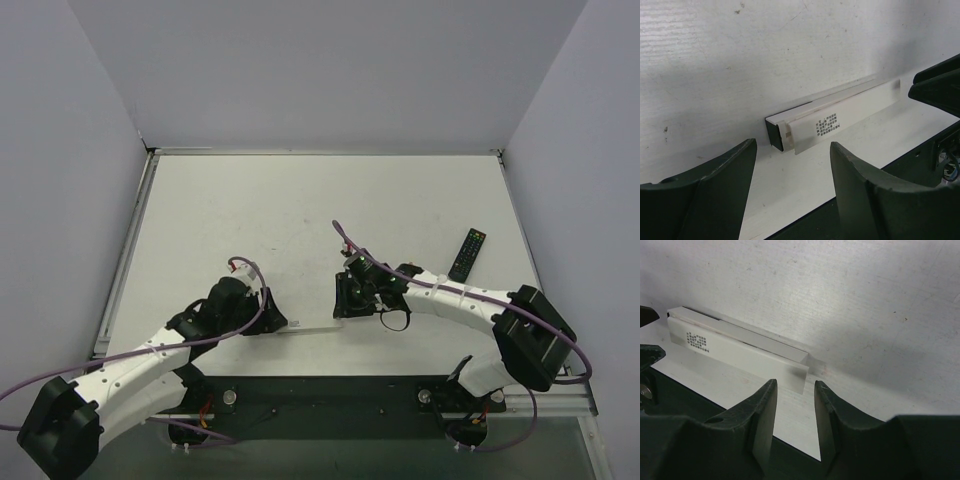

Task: Load the batteries into the remote control
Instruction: Load the battery cover into the remote control.

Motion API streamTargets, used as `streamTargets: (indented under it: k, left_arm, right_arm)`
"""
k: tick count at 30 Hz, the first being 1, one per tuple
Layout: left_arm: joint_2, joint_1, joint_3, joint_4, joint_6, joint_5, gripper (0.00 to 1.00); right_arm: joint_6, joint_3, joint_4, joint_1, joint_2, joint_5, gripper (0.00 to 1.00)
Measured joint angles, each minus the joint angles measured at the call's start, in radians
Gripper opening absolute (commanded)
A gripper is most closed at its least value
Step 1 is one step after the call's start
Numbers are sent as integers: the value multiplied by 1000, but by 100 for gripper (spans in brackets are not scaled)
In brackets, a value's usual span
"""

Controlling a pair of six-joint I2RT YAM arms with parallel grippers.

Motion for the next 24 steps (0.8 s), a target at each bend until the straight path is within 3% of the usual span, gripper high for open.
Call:
streamTargets:
  k: [24]
  left_arm:
    - [92,-29,0,92,-18,8,57]
  right_arm:
    - [8,-3,33,-3,60,-52,29]
